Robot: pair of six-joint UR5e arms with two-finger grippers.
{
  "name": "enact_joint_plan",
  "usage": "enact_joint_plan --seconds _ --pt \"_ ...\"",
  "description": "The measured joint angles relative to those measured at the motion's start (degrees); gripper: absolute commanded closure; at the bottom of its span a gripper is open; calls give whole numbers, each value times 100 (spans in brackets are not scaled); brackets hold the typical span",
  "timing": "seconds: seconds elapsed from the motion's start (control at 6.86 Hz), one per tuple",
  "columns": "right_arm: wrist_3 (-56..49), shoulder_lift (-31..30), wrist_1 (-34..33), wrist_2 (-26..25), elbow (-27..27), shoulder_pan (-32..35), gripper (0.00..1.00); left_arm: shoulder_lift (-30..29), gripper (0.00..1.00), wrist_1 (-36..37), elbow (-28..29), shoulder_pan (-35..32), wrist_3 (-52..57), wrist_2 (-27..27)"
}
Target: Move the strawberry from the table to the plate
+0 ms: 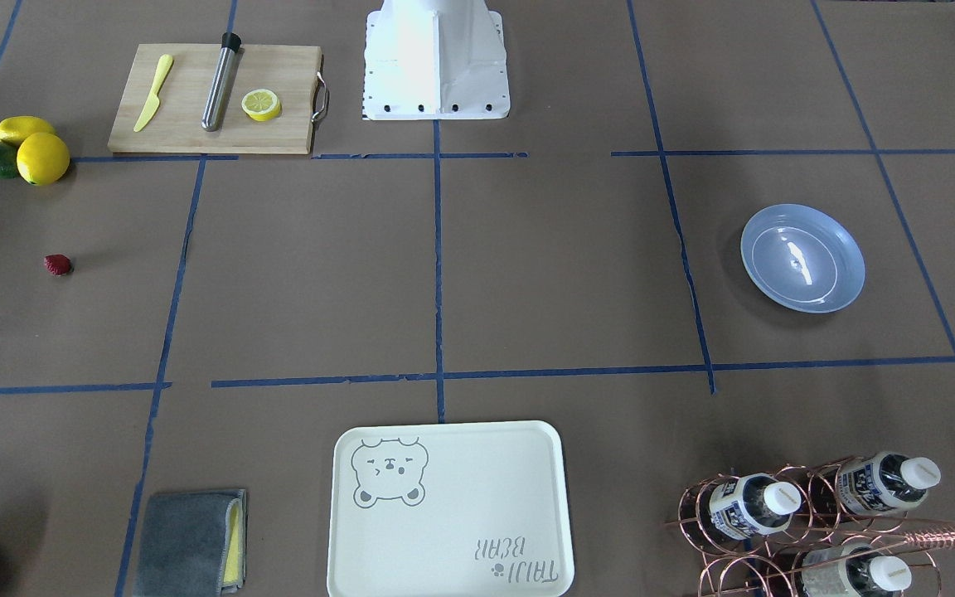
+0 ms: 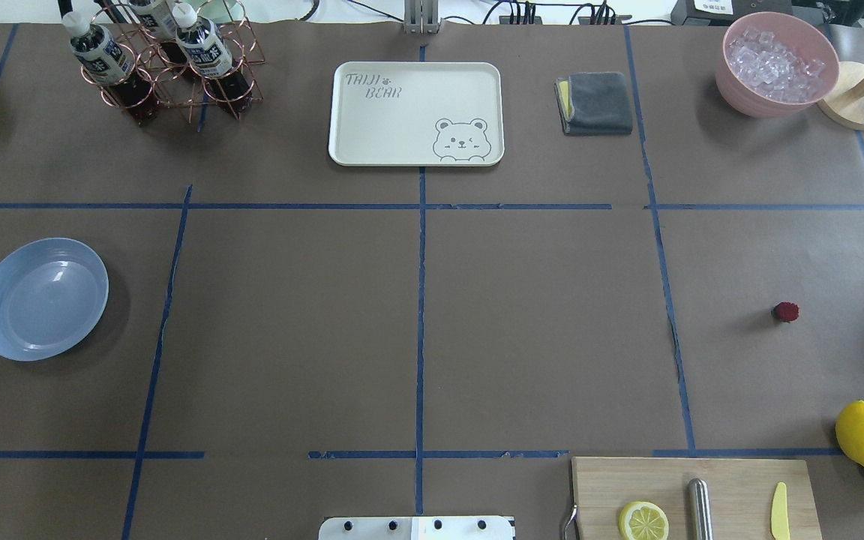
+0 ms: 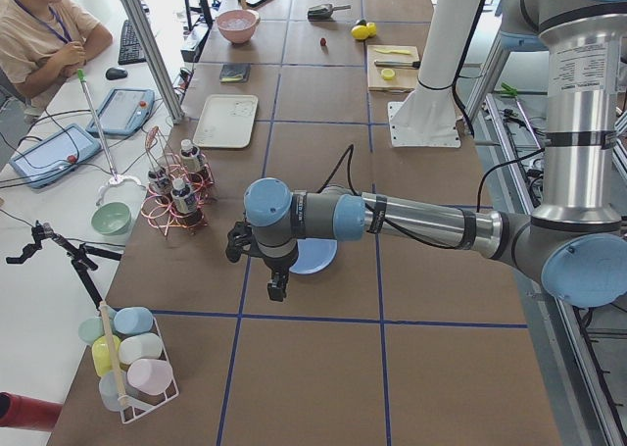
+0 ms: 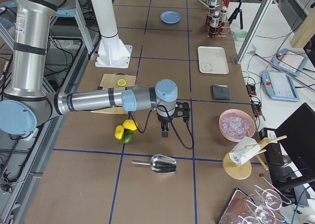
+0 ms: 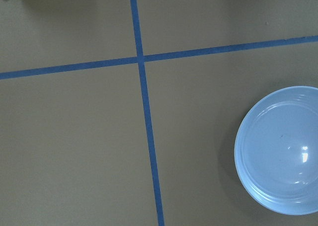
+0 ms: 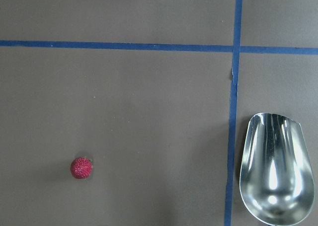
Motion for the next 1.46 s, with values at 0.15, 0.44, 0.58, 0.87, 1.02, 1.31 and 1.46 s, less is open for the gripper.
enact_joint_plan --seconds 0.15,0.44,0.58,0.87,1.02,1.31,1.46 --pt "0 -6 0 2 3 0 0 -41 0 -31 18 3 -2 2" --pt "0 -12 0 8 25 0 0 -94 0 -101 52 11 -2 16" --pt "2 -22 0 11 31 0 0 -89 0 -110 44 14 -1 15" --pt "2 -43 0 15 40 0 0 -89 0 -106 -11 20 4 -6" --pt "1 -46 0 13 48 0 0 -93 0 -99 -93 54 12 -121" --pt "0 -49 6 17 77 0 0 -82 0 -111 -151 235 19 -372" --pt "0 -49 8 22 100 0 0 -92 0 -165 -134 279 19 -420"
